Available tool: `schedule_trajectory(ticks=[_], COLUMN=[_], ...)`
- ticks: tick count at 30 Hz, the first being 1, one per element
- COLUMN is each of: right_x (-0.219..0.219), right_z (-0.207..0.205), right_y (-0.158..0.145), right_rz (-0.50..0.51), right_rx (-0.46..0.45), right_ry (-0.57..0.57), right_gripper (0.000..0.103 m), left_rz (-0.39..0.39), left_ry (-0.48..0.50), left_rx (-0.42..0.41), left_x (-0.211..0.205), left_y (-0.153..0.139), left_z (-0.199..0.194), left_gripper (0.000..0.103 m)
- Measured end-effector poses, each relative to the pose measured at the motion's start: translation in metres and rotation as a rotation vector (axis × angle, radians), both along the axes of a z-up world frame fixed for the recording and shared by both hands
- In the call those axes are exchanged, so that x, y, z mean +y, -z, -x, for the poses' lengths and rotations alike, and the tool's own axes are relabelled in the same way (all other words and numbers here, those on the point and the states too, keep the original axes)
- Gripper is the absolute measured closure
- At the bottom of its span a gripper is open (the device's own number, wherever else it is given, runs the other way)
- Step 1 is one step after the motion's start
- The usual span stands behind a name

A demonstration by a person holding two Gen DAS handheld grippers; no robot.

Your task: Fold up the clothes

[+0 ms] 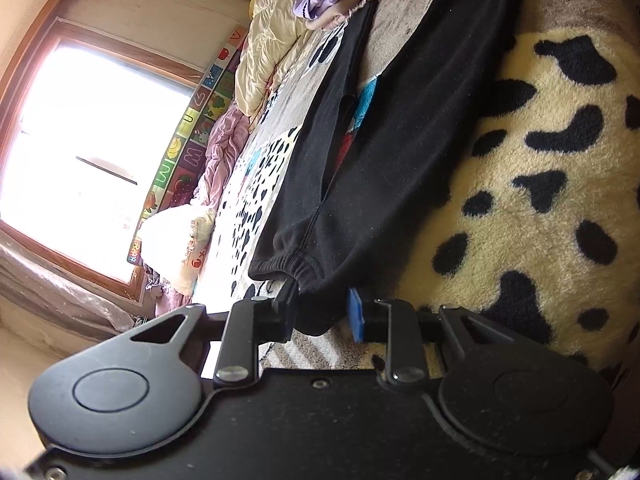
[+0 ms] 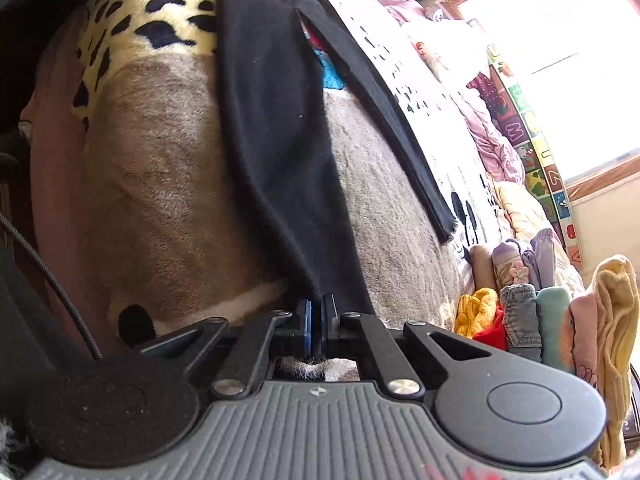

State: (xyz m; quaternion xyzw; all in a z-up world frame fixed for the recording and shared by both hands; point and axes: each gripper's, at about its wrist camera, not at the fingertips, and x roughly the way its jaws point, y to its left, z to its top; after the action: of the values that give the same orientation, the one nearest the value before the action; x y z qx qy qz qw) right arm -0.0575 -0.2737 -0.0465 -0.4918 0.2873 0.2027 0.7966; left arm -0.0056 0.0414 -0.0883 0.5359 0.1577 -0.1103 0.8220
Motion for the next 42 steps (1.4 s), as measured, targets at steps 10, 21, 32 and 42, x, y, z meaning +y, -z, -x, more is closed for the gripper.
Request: schedule_trajectory(ticks=[10,21,32,42], right_x=[-0.016,-0.014,-0.005,0.001], right_z=[-0.043,-0.160,-0.302,-0.341], right_y=[-0.045,-0.121,-0.102,-0.067], right_rz=[-0.129,-0.133,-0.183,-0.229], right_rx=[-0.083,-0.164,0.030,0.101], right_ry=[0.079,0.135,0.261,0.338], right_gripper=[0.098,0.099,0.099,0.099], left_rz=[0.358,0.745,0.853,1.338], left_ry=[-0.122,-0.211,-0.216,-0.296], left_rx=[0.086,0.274,0.387,0.479], left_x=[0.010,0.036,0.056,0.141], left_y=[-0.049,-0.094,-0.066,-0.066], left_z=[-0.025,-0.129,-0.200,-0.208], left_gripper=[0.091,0.093,0.101,0.077])
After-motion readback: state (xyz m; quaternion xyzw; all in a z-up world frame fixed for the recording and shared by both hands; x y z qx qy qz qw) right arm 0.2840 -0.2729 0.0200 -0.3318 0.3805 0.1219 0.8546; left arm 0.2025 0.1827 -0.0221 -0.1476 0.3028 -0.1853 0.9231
